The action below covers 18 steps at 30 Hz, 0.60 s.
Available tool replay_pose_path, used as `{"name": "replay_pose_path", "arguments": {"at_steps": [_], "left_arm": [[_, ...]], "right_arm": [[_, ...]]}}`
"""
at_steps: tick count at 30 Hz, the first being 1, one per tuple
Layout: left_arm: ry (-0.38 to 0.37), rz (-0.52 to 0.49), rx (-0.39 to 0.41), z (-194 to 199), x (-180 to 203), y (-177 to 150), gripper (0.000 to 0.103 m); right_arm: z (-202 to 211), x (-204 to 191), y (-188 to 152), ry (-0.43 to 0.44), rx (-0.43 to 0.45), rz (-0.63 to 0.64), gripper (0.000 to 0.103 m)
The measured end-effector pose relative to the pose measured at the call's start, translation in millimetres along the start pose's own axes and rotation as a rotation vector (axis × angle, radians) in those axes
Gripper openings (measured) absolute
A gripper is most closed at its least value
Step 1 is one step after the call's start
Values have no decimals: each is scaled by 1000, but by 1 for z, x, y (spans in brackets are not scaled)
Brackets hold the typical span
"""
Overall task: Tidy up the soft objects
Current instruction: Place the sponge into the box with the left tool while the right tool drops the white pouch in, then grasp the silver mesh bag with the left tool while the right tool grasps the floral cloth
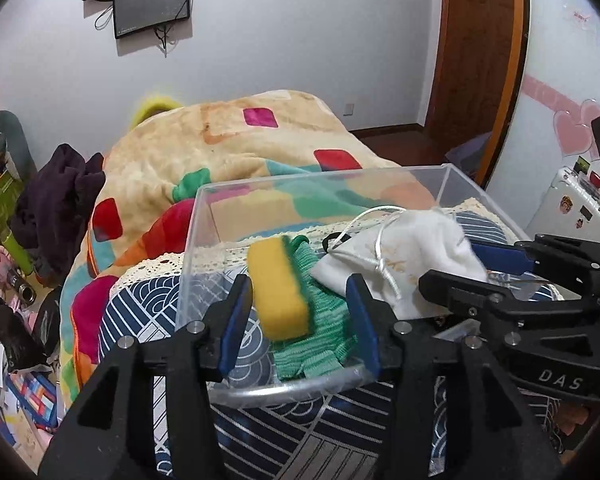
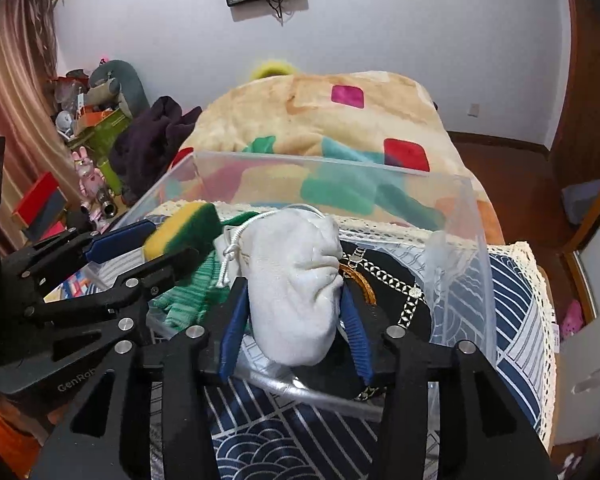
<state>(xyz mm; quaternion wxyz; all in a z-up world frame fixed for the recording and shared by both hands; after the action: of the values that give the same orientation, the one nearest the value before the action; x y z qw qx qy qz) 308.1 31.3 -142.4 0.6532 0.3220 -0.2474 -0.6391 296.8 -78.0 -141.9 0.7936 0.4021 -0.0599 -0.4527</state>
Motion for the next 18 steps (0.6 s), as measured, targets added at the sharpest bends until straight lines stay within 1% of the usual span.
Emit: {"name": "replay_pose_path", "arguments": {"at_steps": [3, 6, 8, 12, 16, 18], "left_arm": [[-2, -7, 21, 14, -1, 2, 52], [-9, -4, 53, 30, -2, 6, 61], [-13, 1, 80, 43, -4, 8, 68], [-21, 11, 126, 70, -6, 11, 76], [-30, 9, 161, 94, -8, 4, 88], [-32, 0, 163, 102, -7, -5, 89]], "right_arm": [[7, -3, 0, 3, 13, 16, 48], [17, -6, 2, 8, 37, 24, 53], [25, -8, 4, 8, 59, 30, 56], [47, -13, 9, 10, 121, 42, 65], [69, -18, 10, 3, 182, 65, 72], [77, -21, 8, 1, 202, 75, 76]]}}
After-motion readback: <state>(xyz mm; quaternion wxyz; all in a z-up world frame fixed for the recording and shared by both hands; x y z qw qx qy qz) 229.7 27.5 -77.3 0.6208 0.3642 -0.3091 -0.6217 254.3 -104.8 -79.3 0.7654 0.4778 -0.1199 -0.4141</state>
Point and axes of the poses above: each gripper's, at about its wrist camera, not at the fingertips, and z roughly against the way its jaws point, x to its right, y to its top, the point moved 9 cm from there along -z, roughly the way its jaws point, and after that the axes turned 8 degrees about y, right-handed, at the moved point
